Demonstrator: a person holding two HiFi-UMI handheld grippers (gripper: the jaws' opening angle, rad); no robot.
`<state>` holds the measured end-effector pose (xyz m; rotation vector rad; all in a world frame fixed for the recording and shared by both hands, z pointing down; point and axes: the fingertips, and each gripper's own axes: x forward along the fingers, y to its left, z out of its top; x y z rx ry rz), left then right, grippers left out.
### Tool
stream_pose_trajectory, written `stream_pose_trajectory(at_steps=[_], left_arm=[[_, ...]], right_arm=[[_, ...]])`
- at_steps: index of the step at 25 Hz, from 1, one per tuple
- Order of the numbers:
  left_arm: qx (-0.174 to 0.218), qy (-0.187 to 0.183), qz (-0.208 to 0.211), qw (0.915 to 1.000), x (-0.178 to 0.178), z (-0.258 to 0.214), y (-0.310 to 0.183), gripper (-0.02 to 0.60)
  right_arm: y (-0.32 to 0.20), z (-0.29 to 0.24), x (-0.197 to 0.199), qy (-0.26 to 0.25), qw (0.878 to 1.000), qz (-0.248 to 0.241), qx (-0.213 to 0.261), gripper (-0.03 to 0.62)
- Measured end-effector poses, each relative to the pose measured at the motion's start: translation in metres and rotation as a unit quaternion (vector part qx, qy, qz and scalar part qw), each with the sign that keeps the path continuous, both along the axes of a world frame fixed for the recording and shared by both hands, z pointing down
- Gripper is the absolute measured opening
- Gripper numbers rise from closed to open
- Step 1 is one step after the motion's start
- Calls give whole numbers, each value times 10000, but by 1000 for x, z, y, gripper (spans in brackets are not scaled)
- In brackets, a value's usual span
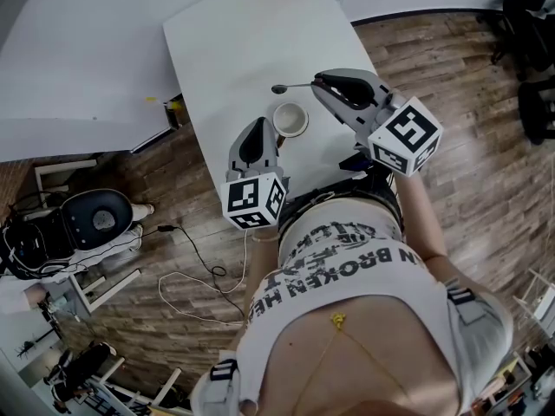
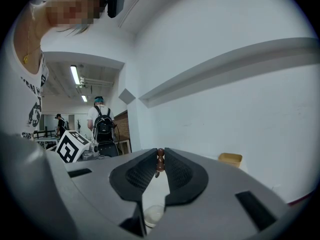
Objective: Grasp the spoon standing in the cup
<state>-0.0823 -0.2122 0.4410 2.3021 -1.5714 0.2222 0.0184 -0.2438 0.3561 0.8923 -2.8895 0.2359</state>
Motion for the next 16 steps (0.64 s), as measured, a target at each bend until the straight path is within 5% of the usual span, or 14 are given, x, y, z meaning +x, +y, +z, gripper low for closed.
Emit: stream_pose_trajectory(at_steps=[16], left_arm=[[-22, -12, -4, 10000, -4, 4, -3, -5]], right_arm=[[-4, 10, -4, 117, 9999, -12, -94, 46]])
